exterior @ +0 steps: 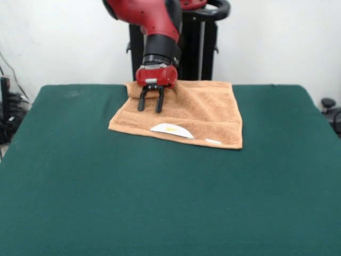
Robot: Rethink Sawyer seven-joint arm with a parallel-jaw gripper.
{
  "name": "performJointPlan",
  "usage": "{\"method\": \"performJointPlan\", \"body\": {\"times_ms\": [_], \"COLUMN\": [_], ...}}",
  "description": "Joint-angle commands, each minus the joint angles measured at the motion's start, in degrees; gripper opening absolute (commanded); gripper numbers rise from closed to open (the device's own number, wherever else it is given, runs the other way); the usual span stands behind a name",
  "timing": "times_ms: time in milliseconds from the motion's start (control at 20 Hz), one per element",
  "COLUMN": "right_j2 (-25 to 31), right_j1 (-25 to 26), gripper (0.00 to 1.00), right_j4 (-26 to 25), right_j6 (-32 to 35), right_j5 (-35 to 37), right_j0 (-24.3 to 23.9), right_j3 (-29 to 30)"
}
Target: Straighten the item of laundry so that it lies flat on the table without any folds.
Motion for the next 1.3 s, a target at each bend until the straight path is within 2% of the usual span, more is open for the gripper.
{"method": "performJointPlan", "body": {"times_ms": [50,200,450,750,850,1300], "right_j2": [18.6,18.5,18.8,18.7,18.4,16.9], "right_j1": [11.5,11.0,11.5,11.6,11.1,10.1], "gripper": [1.00,1.00,1.00,1.00,1.00,1.00], "right_j4": [15.7,20.5,14.0,11.1,8.9,8.6], "right_j6": [4.1,2.7,5.4,5.8,5.2,1.3], "right_j5": [25.8,23.6,23.6,23.6,26.3,31.0], "right_j0": [2.0,3.0,1.9,1.9,2.0,3.9], "right_j3": [-27.7,-26.3,-29.4,-31.3,-32.2,-33.4]}}
